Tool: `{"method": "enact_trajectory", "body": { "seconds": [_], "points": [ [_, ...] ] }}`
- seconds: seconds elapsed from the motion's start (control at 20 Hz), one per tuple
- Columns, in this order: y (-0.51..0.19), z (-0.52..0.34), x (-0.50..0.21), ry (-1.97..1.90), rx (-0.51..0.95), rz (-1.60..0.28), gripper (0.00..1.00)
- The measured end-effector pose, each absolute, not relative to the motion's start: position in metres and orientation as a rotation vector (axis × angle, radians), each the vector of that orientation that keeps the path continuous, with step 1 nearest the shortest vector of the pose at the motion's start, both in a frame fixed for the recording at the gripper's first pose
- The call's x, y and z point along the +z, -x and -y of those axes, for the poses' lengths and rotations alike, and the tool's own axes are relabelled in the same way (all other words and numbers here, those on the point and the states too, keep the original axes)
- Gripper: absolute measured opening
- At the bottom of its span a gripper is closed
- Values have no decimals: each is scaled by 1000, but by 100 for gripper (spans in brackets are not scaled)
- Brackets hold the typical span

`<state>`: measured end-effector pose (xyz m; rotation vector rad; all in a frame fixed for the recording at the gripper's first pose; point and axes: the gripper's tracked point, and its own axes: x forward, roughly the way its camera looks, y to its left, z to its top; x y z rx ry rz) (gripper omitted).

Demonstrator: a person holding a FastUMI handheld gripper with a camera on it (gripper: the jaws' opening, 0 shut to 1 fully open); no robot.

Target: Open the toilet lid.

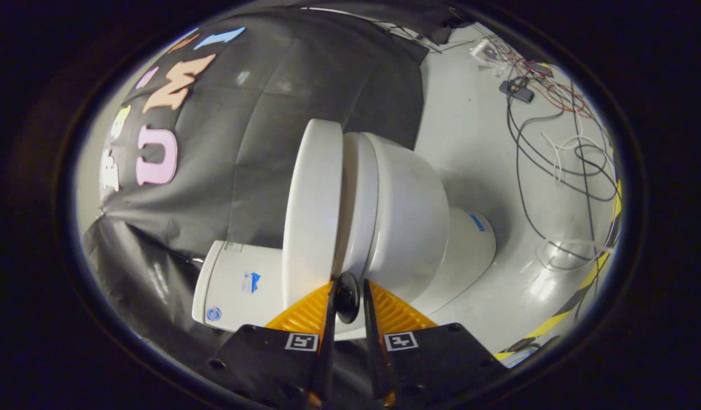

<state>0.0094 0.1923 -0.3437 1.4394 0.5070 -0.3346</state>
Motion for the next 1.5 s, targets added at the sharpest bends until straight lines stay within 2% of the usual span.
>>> {"method": "enact_trajectory", "body": {
  "seconds": [0.1, 0.2, 0.25, 0.45, 0.7, 1.5],
  "points": [
    [-11, -193, -345, -1455, -341, -507, 28],
    [7, -182, -328, -1455, -352, -489, 13],
    [-9, -191, -339, -1460, -339, -504, 6],
    [-13, -192, -338, -1437, -346, -518, 6],
    [-12, -188, -334, -1402, -442, -558, 6],
    [-25, -184, -282, -1181, -411, -631, 4]
  ]
}}
